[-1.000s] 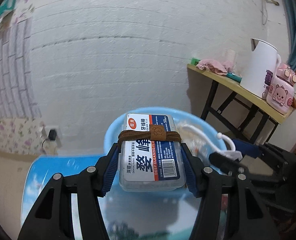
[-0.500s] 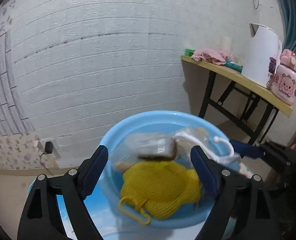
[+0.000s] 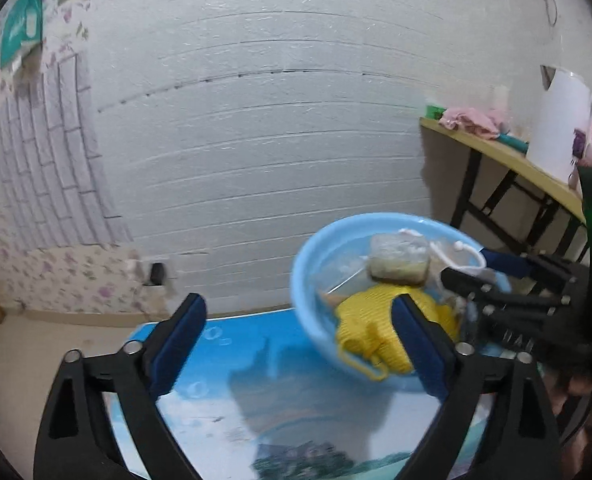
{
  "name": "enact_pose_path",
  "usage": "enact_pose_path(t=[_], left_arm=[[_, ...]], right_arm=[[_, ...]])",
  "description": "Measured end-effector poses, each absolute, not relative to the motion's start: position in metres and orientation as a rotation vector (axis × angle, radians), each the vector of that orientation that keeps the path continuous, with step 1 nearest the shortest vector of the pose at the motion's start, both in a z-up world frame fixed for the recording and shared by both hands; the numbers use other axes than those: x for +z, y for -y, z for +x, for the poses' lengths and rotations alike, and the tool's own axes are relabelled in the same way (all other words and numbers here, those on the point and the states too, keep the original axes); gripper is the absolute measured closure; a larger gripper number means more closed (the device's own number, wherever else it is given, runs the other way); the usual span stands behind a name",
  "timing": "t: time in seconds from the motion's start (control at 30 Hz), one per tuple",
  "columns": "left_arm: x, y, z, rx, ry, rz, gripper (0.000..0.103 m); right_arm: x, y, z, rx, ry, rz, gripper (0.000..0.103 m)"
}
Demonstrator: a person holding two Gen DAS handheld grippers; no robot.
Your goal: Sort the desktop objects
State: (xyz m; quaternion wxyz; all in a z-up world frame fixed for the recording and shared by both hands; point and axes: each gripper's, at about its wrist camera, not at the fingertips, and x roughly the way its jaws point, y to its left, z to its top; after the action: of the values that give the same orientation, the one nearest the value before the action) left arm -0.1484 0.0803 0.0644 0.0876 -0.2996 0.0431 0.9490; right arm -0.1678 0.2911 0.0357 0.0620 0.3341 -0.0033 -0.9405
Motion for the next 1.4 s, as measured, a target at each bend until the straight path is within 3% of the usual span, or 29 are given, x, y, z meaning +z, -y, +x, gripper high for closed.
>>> enact_pose_path(t=[0.2,0.33,0.5,0.67,0.87,0.97,1.07,1.27,1.4], left_arm=[[0.067,-0.067,-0.135,2.854,-0.102,-0.951,0.003],[0.062,-0.056,-0.122,2.876,-0.173,-0.955,0.000],[0.054,-0.046,-0.109,2.867,-0.189,-0.993,0.000],[0.053,-0.039,-0.101,2.882,-0.140,-1.027,0.000],[0.055,-0.036,-0.095,2.901,-0.083,-1.001,0.000],[0.054,-0.037,-0.093,2.900,-0.076,-0.997,0.000],[0.054,-0.039,-0.090,2.916,-0.103,-0.979,0.000],[0.056,-0.036,-0.084,2.940,-0.076,-0.926,0.000],[0.057,-0.040,-0.083,2.899,-0.054,-0.922,0.000]], right_arm=[[0.033,-0.289,-0.172,-2.809,0.082,1.121,0.030],[0.036,-0.282,-0.159,-2.824,0.045,1.094,0.029],[0.039,-0.279,-0.140,-2.823,0.072,1.055,0.011],[0.042,-0.274,-0.128,-2.824,0.056,1.042,0.011],[0.050,-0.257,-0.111,-2.853,-0.088,0.929,0.011],[0.054,-0.257,-0.104,-2.886,-0.074,0.869,0.010],[0.053,-0.259,-0.103,-2.886,-0.079,0.899,0.000],[0.051,-0.271,-0.098,-2.871,0.002,0.913,0.000],[0.055,-0.272,-0.091,-2.961,-0.063,0.880,0.000]])
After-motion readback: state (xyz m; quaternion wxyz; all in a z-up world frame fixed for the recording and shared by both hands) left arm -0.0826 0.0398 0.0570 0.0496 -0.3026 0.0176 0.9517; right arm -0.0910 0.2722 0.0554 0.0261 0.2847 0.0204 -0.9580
